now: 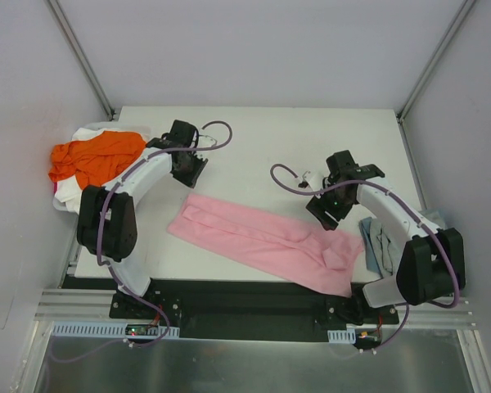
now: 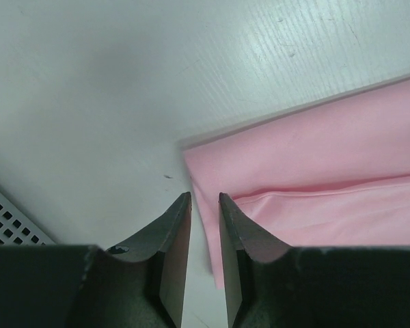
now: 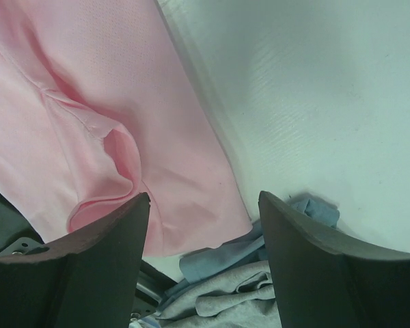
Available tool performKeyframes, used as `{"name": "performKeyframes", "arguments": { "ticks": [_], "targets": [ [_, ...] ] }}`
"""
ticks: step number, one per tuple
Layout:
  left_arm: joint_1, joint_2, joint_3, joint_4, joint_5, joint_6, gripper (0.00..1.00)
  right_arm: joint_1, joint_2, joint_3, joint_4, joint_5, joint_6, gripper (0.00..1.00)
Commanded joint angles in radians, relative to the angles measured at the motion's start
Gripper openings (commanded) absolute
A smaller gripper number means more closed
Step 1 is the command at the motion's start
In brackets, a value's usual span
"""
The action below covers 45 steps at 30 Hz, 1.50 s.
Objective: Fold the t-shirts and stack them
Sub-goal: Fold the tshirt
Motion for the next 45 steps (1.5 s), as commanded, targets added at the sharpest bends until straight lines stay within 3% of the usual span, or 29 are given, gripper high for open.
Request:
{"name": "performKeyframes", "arguments": {
  "ticks": [1, 3, 38, 42, 45],
  "targets": [
    [-0.008, 0.022, 0.016, -0.018, 0.023, 0.011, 0.24, -0.005, 0.003, 0.010, -0.013, 0.004, 0.028, 0.67],
    [-0.008, 0.030, 0.010, -0.018, 0.025, 0.011, 0.27, -0.006, 0.005, 0.001, -0.016, 0.016, 0.024, 0.66],
    [-0.053, 0.093, -0.046, -0.018, -0.017, 0.022, 0.29, 0.040, 0.129, -0.167, 0.027, 0.030, 0.010, 0.65],
    [-0.056, 0.099, -0.043, -0.020, -0.031, 0.026, 0.33, 0.038, 0.180, -0.158, 0.039, 0.032, 0.004, 0.78],
    [-0.056, 0.097, -0.042, -0.018, -0.046, 0.028, 0.33, 0.040, 0.206, -0.146, 0.064, 0.046, 0.001, 0.80]
  ]
}}
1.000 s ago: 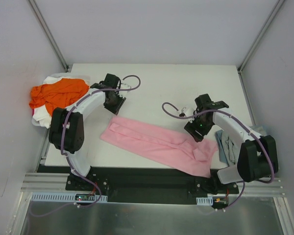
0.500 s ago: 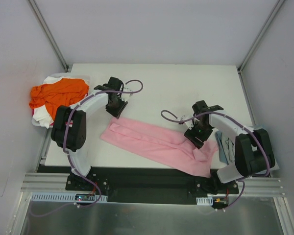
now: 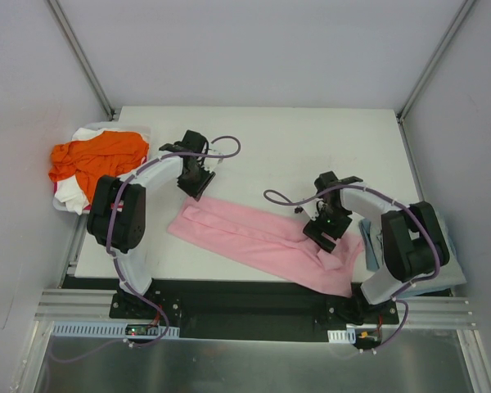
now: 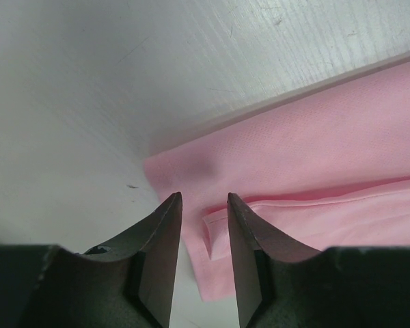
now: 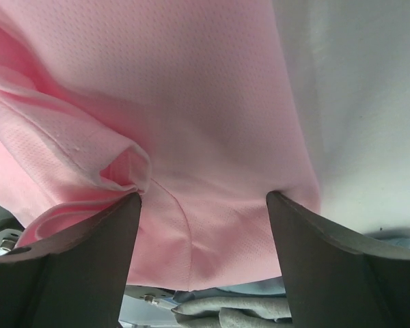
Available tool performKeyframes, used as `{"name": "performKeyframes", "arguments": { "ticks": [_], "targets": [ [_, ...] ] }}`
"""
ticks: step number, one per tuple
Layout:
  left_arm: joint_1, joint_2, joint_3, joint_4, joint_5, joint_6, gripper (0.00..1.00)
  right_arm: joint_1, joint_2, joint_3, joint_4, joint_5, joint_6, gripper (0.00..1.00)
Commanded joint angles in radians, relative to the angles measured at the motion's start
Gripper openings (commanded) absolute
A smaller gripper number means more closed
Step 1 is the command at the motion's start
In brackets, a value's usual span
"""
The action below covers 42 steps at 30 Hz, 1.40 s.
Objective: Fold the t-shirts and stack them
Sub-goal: Fold the tshirt
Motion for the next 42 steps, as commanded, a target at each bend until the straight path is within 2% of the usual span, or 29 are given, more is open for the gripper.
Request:
{"name": "performKeyframes", "arguments": {
  "ticks": [1, 2, 5, 7, 14, 30, 36, 42],
  "targets": [
    [-0.010, -0.002, -0.006, -0.015, -0.034, 0.018, 0.33, 0.004, 0.038, 0.025, 0.027, 0.011, 0.000, 0.80],
    [-0.010, -0.003, -0.004, -0.015, -0.036, 0.017, 0.33, 0.004, 0.042, 0.031, 0.033, 0.017, 0.001, 0.80],
    [-0.010, -0.011, -0.004, -0.013, -0.036, 0.015, 0.33, 0.004, 0.070, 0.056, 0.058, 0.043, 0.009, 0.94],
    [-0.010, -0.014, -0.006, -0.013, -0.040, 0.015, 0.33, 0.004, 0.091, 0.070, 0.072, 0.060, 0.012, 0.95],
    [-0.010, -0.022, -0.003, -0.015, -0.051, 0.008, 0.33, -0.002, 0.177, 0.168, 0.130, 0.120, 0.024, 0.96],
    [-0.009, -0.017, 0.104, -0.013, -0.065, -0.008, 0.32, -0.025, 0.426, 0.623, 0.142, 0.135, -0.017, 0.96],
    [0.000, -0.028, 0.114, -0.012, -0.074, 0.003, 0.32, -0.045, 0.389, 0.708, 0.112, 0.131, -0.006, 0.96],
    [0.000, -0.049, 0.112, -0.006, -0.039, -0.006, 0.32, -0.036, 0.247, 0.665, 0.072, 0.140, 0.036, 0.94]
  ]
}}
